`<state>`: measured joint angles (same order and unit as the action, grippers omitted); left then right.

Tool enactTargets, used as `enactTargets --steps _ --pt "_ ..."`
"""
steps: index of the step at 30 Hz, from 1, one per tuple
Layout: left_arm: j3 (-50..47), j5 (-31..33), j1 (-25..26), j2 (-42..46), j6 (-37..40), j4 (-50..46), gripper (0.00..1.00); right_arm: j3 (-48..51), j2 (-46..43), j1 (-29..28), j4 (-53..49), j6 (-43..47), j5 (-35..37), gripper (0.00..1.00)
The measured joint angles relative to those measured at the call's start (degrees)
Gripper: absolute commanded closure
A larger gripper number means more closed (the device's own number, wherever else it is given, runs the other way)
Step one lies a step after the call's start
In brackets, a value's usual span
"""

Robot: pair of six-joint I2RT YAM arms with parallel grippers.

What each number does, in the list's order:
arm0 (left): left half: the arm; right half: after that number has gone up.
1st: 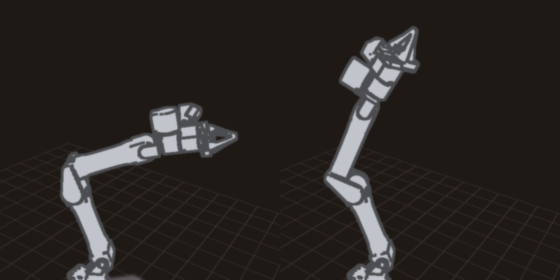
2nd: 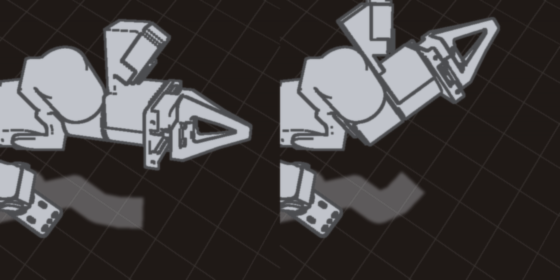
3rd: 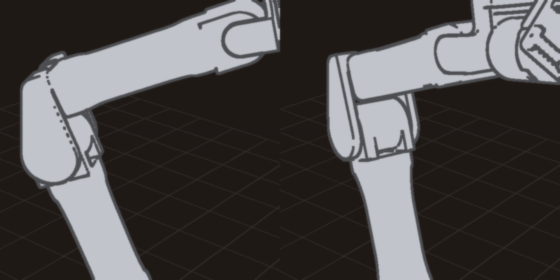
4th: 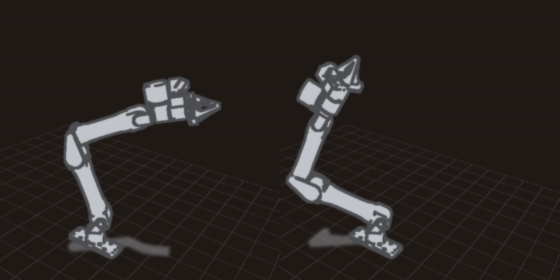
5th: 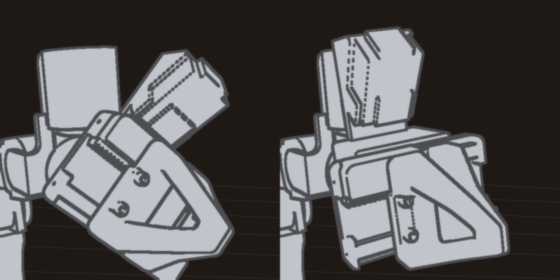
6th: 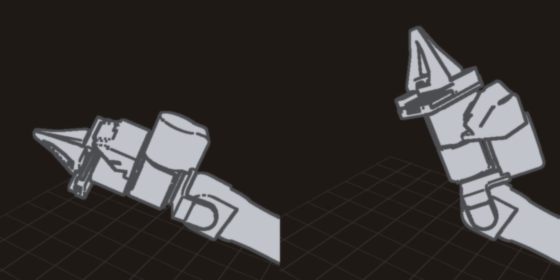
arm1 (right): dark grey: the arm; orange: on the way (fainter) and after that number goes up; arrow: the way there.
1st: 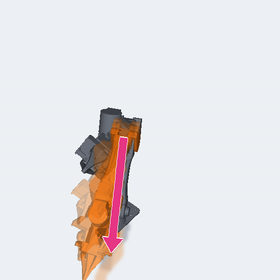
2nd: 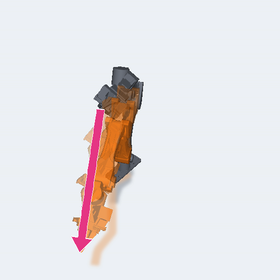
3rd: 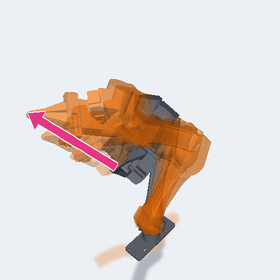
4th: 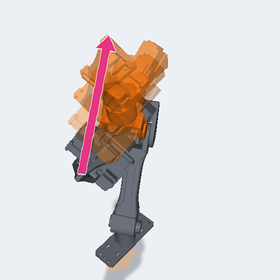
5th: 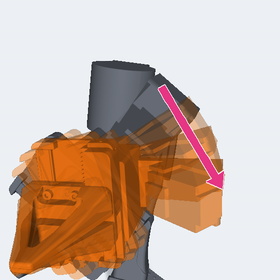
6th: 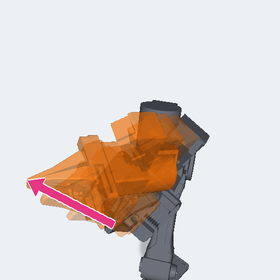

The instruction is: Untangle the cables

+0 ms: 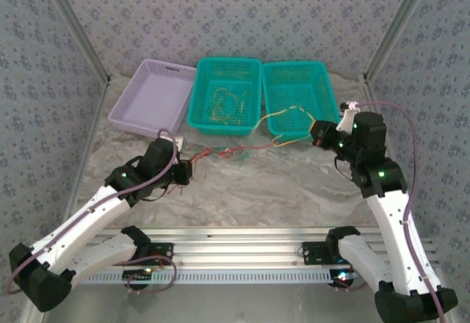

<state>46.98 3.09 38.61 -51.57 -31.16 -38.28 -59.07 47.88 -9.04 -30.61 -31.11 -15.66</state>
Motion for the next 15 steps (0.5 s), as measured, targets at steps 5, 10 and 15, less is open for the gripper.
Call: enactTargets --steps 5,10,15 --pt "0.0 0.0 0.0 -0.9 0.0 -1.1 1.00 0.1 0.5 0.0 0.4 -0.4 -0.6 1.00" --pt "0.0 1.2 -0.2 -2.8 -0.2 -2.8 1.00 -0.5 -3.0 0.6 -0.7 -0.6 4.1 1.00" --pt "-0.1 3.0 -0.6 -4.3 -0.4 -5.6 1.00 -3.9 -6.3 1.3 -2.2 -0.6 13.2 1.00"
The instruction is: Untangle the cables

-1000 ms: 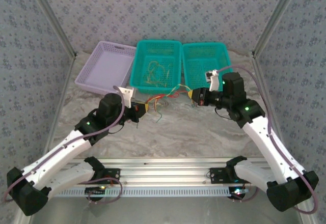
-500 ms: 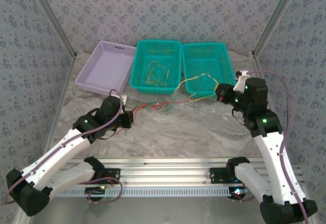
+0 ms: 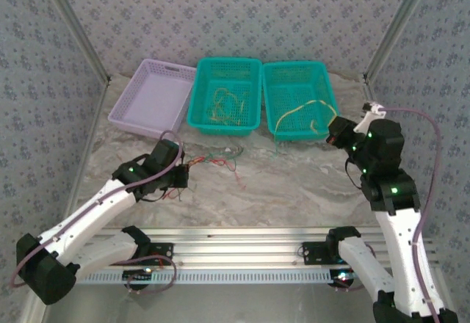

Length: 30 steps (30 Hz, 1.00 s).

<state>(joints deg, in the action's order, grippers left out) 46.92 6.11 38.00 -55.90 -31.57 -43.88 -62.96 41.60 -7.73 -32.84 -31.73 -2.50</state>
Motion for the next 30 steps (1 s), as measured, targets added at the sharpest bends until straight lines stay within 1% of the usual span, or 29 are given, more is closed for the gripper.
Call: enactTargets --steps 3,5,7,9,12,16,18,21,24,30 --pt "0.0 0.0 0.0 -0.1 0.0 -0.1 1.00 -0.8 -1.2 0.3 0.0 -0.1 1.7 1.00" --pt "0.0 0.0 0.0 0.0 0.0 -0.1 1.00 -1.5 -0.7 0.4 0.3 -0.5 0.4 1.00" --pt "0.0 0.0 0.0 0.1 0.0 -0.1 1.00 -2.5 1.9 0.4 1.2 -1.0 -2.1 1.00" --pt "0.0 -0.1 0.0 0.7 0.0 -0.1 1.00 -3.6 6.3 0.2 3.1 -1.9 -5.6 1.00" --pt "0.0 -0.5 0.0 2.0 0.2 0.0 1.00 -5.7 13.0 -1.7 4.7 -2.4 -8.1 1.00" --pt "0.0 -1.8 0.0 3.5 0.9 0.6 1.00 -10.0 22.4 -7.5 5.9 -1.7 -8.7 1.00" --pt "0.0 -2.2 0.4 3.8 1.3 0.6 1.00 -13.1 26.8 -10.8 6.3 -0.8 -8.3 1.00" --pt "0.2 -2.9 0.8 3.7 1.9 0.4 1.00 -19.4 34.2 -14.2 6.9 0.8 -7.6 1.00" --pt "1.0 -4.0 0.8 4.1 2.6 0.2 1.00 -26.5 42.9 -15.1 7.6 1.8 -7.6 1.00" --pt "4.5 -3.2 0.8 8.3 6.2 -1.9 1.00 -41.6 61.7 -15.5 5.3 2.9 -7.4 1.00"
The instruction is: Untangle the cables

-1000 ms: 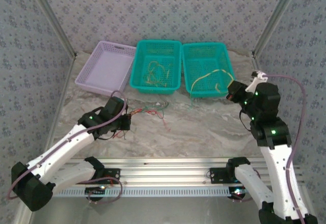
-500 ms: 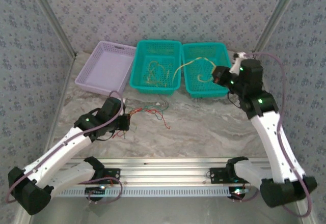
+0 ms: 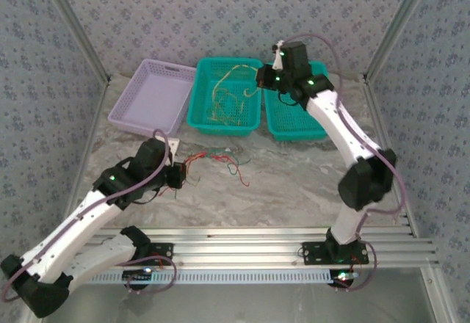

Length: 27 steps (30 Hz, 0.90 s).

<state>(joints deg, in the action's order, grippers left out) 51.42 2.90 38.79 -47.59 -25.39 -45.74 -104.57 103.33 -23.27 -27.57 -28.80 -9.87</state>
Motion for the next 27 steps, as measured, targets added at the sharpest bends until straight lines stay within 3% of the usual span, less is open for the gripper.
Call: enactTargets --steps 11,27 --pt "-1.2 1.7 0.0 5.9 2.3 -0.8 1.00 -35.7 30.4 -2.2 -14.4 0.3 0.0 1.00" --pt "-1.8 1.9 0.0 5.4 2.5 -0.9 1.00 -38.1 34.3 -2.1 -17.9 0.3 0.4 0.99"
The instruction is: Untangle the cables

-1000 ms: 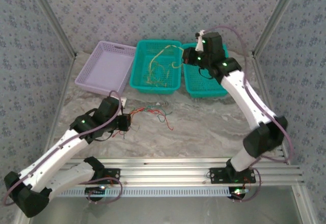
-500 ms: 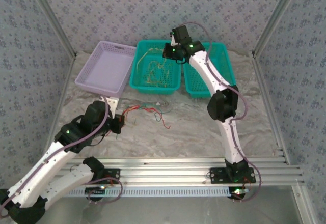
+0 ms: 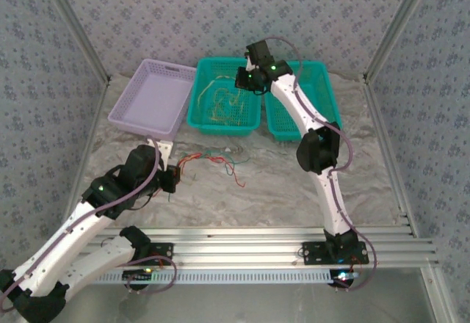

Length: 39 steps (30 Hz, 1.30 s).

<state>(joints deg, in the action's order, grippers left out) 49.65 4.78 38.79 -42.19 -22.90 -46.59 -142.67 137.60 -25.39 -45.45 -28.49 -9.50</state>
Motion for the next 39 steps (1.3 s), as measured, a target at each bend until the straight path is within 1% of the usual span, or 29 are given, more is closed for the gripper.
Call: enactTargets --steps 1,3,5,6,7,11,15,17,21,23,25,28,31,34,39 --pt "0.0 0.0 0.0 -0.2 0.0 0.0 1.00 0.0 0.3 0.0 0.0 0.0 0.0 0.94" --pt "0.0 0.0 0.0 -0.7 0.2 0.0 1.00 0.0 1.0 0.0 0.0 0.0 0.0 0.92" --pt "0.0 0.0 0.0 -1.1 0.4 0.0 1.00 0.0 1.8 0.0 0.0 0.1 0.1 0.85" --pt "-0.1 0.0 0.0 -1.2 0.4 0.0 1.00 0.0 2.2 0.0 0.0 0.3 0.1 0.80" --pt "-0.1 0.0 0.0 -1.2 0.4 0.0 1.00 0.0 2.6 -0.1 -0.1 0.3 0.1 0.71" --pt "-0.1 0.0 0.0 -1.4 0.4 0.0 1.00 0.0 3.0 -0.3 -0.4 1.1 0.0 0.64" --pt "-0.1 0.0 0.0 -1.7 0.6 0.0 1.00 0.0 2.6 -0.5 -0.5 2.1 0.0 0.48" --pt "-0.1 0.0 0.0 -2.1 0.6 0.0 1.00 0.2 1.7 -0.8 -0.8 3.0 0.3 0.44" --pt "-0.1 0.0 0.0 -2.4 0.6 0.0 1.00 3.1 -4.8 -2.6 -1.1 5.9 2.1 0.37" --pt "-0.1 0.0 0.0 -2.6 0.6 0.0 1.00 7.4 -11.1 -4.1 -0.2 7.5 2.7 0.35" --pt "-0.1 0.0 0.0 -3.0 0.6 0.0 1.00 13.7 -19.6 -5.9 1.8 8.7 2.6 0.33" --pt "-0.1 0.0 0.0 -3.3 0.6 0.0 1.00 25.2 -33.1 -8.0 7.1 9.3 1.1 0.30" --pt "-0.1 0.0 0.0 -3.3 0.6 0.0 1.00 37.1 -44.7 -8.9 13.0 9.5 -1.6 0.29" --pt "-0.1 -0.3 0.0 -3.3 0.6 0.0 1.00 47.7 -51.8 -9.4 17.3 9.5 -4.3 0.29" --pt "-0.1 -0.9 0.0 -3.3 0.8 0.0 1.00 62.2 -55.9 -11.8 20.5 9.6 -8.3 0.28"
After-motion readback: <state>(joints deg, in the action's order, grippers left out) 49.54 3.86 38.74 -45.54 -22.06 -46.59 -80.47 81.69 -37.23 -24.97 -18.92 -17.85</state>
